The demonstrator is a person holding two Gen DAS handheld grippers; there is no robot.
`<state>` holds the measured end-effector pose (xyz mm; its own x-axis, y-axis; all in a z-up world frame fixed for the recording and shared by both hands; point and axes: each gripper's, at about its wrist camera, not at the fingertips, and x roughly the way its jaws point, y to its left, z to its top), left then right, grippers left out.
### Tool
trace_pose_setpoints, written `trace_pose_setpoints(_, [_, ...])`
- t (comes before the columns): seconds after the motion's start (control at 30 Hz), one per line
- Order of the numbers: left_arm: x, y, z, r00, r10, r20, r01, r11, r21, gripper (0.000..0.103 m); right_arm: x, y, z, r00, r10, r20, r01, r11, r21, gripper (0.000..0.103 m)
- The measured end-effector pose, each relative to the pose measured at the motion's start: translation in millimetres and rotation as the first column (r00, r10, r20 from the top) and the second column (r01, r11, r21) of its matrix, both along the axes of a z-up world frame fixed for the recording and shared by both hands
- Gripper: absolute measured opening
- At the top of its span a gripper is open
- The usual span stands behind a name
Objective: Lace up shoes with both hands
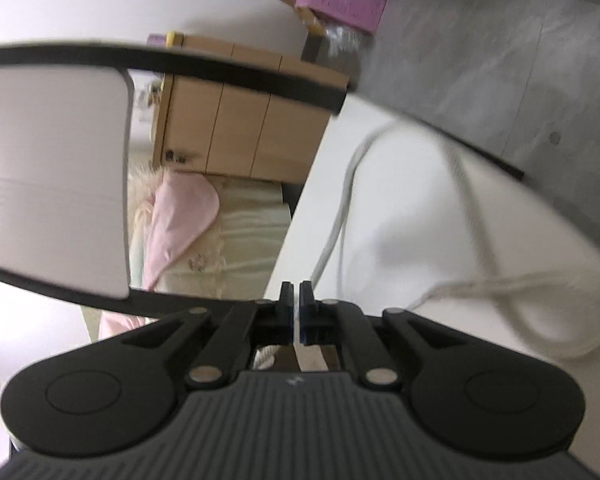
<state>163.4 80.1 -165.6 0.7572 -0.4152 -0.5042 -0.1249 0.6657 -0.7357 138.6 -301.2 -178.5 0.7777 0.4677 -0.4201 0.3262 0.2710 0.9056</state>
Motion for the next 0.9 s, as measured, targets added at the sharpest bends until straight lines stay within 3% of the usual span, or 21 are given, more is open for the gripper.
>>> trace_pose_setpoints(0.07, [2.6, -1.2, -3.9, 1.0, -0.006, -0.009, 0.006, 1.0, -0.006, 0.002, 4.8, 5.5, -1.9, 1.0, 0.009, -0.011, -0.009, 1.0, 0.02, 0.014])
trace_pose_setpoints(0.13, [6.4, -1.4, -8.2, 1.0, -0.01, -0.018, 0.01, 1.0, -0.011, 0.002, 10.6, 9.4, -4.3, 1.0, 0.011, -0.017, -0.011, 0.999, 0.042, 0.042])
trace_pose_setpoints(0.47, [10.7, 4.6, -12.8, 1.0, -0.015, -0.024, 0.014, 0.998, -0.055, 0.002, 40.7, 28.2, -25.9, 0.995, 0.002, -0.096, 0.01, 0.992, 0.124, 0.042])
trace_pose_setpoints(0.57, [12.0, 3.8, -11.4, 0.999, -0.019, -0.026, 0.018, 0.999, -0.043, 0.002, 46.7, 28.7, -31.6, 0.994, -0.004, -0.108, 0.019, 0.991, 0.132, 0.036])
trace_pose_setpoints(0.63, [13.1, 2.9, -9.9, 0.999, -0.023, -0.022, 0.023, 0.999, -0.04, 0.002, 49.7, 28.4, -34.5, 0.994, -0.01, -0.106, 0.025, 0.99, 0.139, 0.01])
trace_pose_setpoints(0.67, [13.7, 2.9, -9.3, 0.999, -0.024, -0.021, 0.023, 0.999, -0.041, 0.003, 50.0, 27.7, -34.9, 0.994, -0.017, -0.106, 0.032, 0.99, 0.137, 0.006])
trace_pose_setpoints(0.8, [13.3, 2.6, -8.3, 1.0, -0.014, -0.022, 0.013, 0.999, -0.043, 0.002, 42.3, 21.1, -21.4, 0.996, -0.082, -0.039, 0.085, 0.994, 0.07, 0.004])
trace_pose_setpoints(0.9, [10.6, 1.8, -5.5, 1.0, -0.006, -0.011, 0.006, 1.0, -0.031, 0.002, 33.6, 14.5, -14.0, 0.992, -0.126, -0.005, 0.126, 0.989, 0.071, 0.003])
